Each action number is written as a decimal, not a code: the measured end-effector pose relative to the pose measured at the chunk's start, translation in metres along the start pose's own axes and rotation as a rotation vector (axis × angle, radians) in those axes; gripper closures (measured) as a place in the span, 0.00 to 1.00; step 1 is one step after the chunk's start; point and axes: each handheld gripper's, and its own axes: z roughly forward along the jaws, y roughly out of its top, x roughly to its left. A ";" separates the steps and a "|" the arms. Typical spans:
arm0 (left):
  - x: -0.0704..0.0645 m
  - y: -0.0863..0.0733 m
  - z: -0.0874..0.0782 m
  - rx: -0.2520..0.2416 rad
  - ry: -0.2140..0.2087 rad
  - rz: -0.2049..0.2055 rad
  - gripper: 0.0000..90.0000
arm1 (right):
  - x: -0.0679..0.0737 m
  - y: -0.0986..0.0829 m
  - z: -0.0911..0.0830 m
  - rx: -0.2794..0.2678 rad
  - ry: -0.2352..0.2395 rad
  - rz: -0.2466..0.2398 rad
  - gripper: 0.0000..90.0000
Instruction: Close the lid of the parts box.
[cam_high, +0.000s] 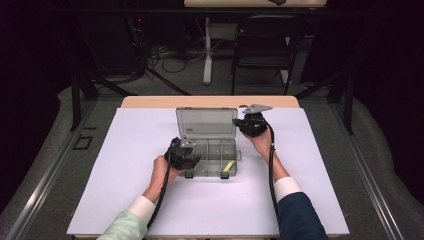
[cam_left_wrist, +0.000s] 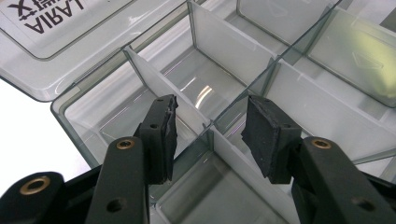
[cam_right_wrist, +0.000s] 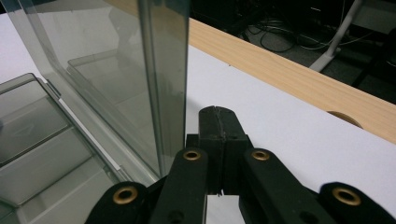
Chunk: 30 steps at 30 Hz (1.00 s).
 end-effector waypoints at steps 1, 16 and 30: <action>0.000 0.000 0.000 -0.001 0.000 -0.003 0.59 | 0.000 0.000 0.000 -0.002 0.003 0.001 1.00; 0.001 -0.001 0.000 -0.010 -0.009 -0.017 0.58 | 0.003 0.003 -0.008 -0.023 0.013 -0.026 1.00; 0.008 -0.003 0.001 -0.020 -0.020 -0.049 0.44 | 0.003 0.007 -0.015 -0.044 0.036 -0.025 1.00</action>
